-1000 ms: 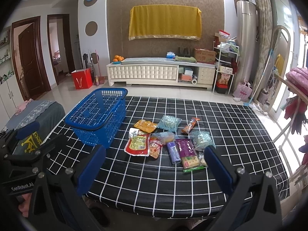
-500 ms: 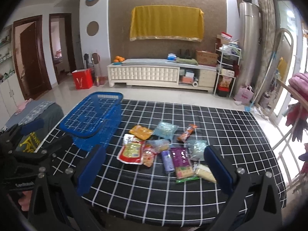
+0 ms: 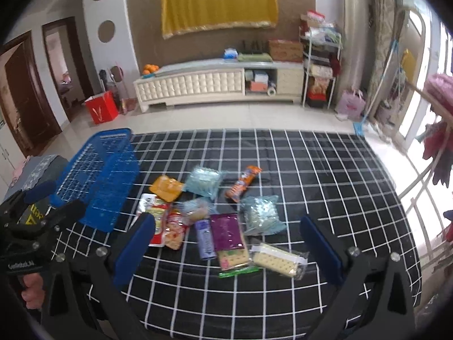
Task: Organize snacks
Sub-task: 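Grasp the blue striped bag with the right tool while the left tool reaches toward the clear bag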
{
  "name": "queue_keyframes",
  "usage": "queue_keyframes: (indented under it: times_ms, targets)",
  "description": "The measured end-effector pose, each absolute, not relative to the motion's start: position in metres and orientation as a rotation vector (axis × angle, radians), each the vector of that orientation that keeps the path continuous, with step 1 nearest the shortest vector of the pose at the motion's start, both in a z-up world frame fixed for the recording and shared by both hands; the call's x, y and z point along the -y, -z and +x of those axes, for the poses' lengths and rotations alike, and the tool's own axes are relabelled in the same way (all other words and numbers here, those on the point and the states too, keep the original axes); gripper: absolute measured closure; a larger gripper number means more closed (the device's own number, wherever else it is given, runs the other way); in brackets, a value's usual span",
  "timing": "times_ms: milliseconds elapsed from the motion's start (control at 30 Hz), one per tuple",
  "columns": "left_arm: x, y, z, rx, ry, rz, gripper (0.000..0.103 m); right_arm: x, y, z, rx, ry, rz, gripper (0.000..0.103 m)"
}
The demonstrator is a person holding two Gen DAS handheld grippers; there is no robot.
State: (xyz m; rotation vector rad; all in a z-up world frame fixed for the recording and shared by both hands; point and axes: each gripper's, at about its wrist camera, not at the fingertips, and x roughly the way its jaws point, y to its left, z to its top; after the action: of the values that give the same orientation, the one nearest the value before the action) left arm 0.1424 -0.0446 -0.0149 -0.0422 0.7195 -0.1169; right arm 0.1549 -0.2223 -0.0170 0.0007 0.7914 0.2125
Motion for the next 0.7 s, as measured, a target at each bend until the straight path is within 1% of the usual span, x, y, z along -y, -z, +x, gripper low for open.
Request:
queue_keyframes:
  times_ms: [133, 367, 500, 700]
  targets:
    - [0.061, 0.033, 0.174, -0.784, 0.146, -0.038, 0.001, 0.237, 0.036, 0.183, -0.856, -0.235, 0.043, 0.0]
    - [0.086, 0.076, 0.224, -0.906, 0.163, -0.016, 0.001, 0.248, 0.078, 0.232, -0.954, -0.228, 0.028, 0.001]
    - [0.092, 0.099, 0.25, -0.961, 0.163, -0.023, 0.001, 0.257, 0.109, 0.26, -1.035, -0.206, 0.048, 0.003]
    - [0.098, 0.126, 0.282, -1.038, 0.166, -0.043, 0.001, 0.26, 0.136, 0.282, -1.088, -0.179, -0.002, 0.003]
